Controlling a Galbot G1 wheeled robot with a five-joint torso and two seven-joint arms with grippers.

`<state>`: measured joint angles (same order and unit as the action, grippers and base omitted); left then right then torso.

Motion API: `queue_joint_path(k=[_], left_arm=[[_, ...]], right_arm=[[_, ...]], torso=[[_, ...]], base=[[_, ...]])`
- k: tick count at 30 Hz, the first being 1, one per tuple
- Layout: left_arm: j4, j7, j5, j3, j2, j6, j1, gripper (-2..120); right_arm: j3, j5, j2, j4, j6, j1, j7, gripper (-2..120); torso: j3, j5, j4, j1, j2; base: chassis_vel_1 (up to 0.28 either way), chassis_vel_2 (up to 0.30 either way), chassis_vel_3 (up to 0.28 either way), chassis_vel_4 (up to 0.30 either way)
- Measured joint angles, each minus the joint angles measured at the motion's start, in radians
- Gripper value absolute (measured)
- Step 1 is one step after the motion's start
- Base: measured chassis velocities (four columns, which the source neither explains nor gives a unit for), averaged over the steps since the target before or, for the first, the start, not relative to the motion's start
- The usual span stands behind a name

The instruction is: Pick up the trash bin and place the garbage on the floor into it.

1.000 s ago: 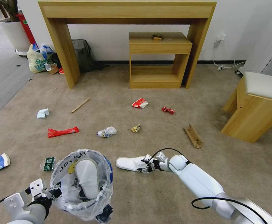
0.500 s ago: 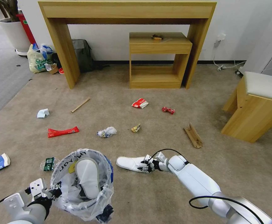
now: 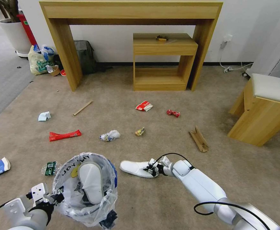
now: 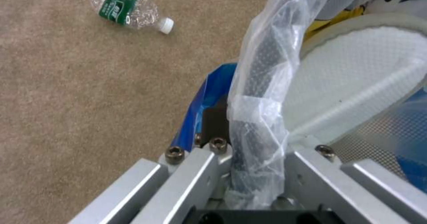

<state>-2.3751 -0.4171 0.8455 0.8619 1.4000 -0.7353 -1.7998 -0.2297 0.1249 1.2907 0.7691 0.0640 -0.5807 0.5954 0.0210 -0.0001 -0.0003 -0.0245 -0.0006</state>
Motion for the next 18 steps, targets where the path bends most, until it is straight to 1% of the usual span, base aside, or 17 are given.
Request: queue_joint_path(k=[5, 9, 10, 12, 13, 16, 17, 18], left_arm=[[-0.001, 0.000, 0.000, -0.002, -0.005, 0.000, 0.003, 0], [0.002, -0.001, 0.000, -0.003, -0.018, 0.000, 0.010, 0], [0.002, -0.001, 0.000, -0.003, -0.018, 0.000, 0.010, 0], [0.005, -0.002, 0.004, -0.002, -0.030, 0.000, 0.016, 0], [0.005, -0.002, 0.004, -0.002, -0.030, 0.000, 0.016, 0], [0.013, -0.009, 0.019, 0.000, -0.055, 0.000, 0.033, 0], [0.015, -0.012, 0.025, 0.000, -0.062, 0.000, 0.037, 0], [0.015, -0.012, 0.025, 0.000, -0.062, 0.000, 0.037, 0]], right_arm=[[0.027, 0.002, -0.005, 0.034, 0.000, -0.015, -0.014, 0], [0.081, 0.006, -0.013, 0.108, 0.005, -0.040, -0.036, 0], [0.081, 0.006, -0.013, 0.108, 0.005, -0.040, -0.036, 0], [0.135, 0.019, -0.035, 0.201, 0.013, -0.068, -0.048, 0], [0.135, 0.019, -0.035, 0.201, 0.013, -0.068, -0.048, 0], [0.201, 0.070, -0.077, 0.346, 0.039, -0.101, -0.052, 0], [0.216, 0.082, -0.086, 0.379, 0.042, -0.106, -0.053, 0], [0.216, 0.082, -0.086, 0.379, 0.042, -0.106, -0.053, 0]], torso=[[0.000, 0.0001, 0.0000, 0.000, 0.000], [0.000, 0.0002, 0.0000, 0.000, 0.000], [0.000, 0.0002, 0.0000, 0.000, 0.000], [0.000, -0.0001, 0.0002, 0.000, 0.000], [0.000, -0.0001, 0.0002, 0.000, 0.000], [0.000, 0.0001, -0.0004, 0.000, 0.000], [0.000, 0.0000, -0.0003, 0.000, 0.000], [0.000, 0.0000, -0.0003, 0.000, 0.000]], base=[[0.000, 0.000, 0.000, 0.000], [0.000, 0.000, 0.000, 0.000], [0.000, 0.000, 0.000, 0.000], [0.000, 0.000, 0.000, 0.000], [0.000, 0.000, 0.000, 0.000], [0.000, 0.000, 0.000, 0.000], [0.000, 0.000, 0.000, 0.000], [0.000, 0.000, 0.000, 0.000]])
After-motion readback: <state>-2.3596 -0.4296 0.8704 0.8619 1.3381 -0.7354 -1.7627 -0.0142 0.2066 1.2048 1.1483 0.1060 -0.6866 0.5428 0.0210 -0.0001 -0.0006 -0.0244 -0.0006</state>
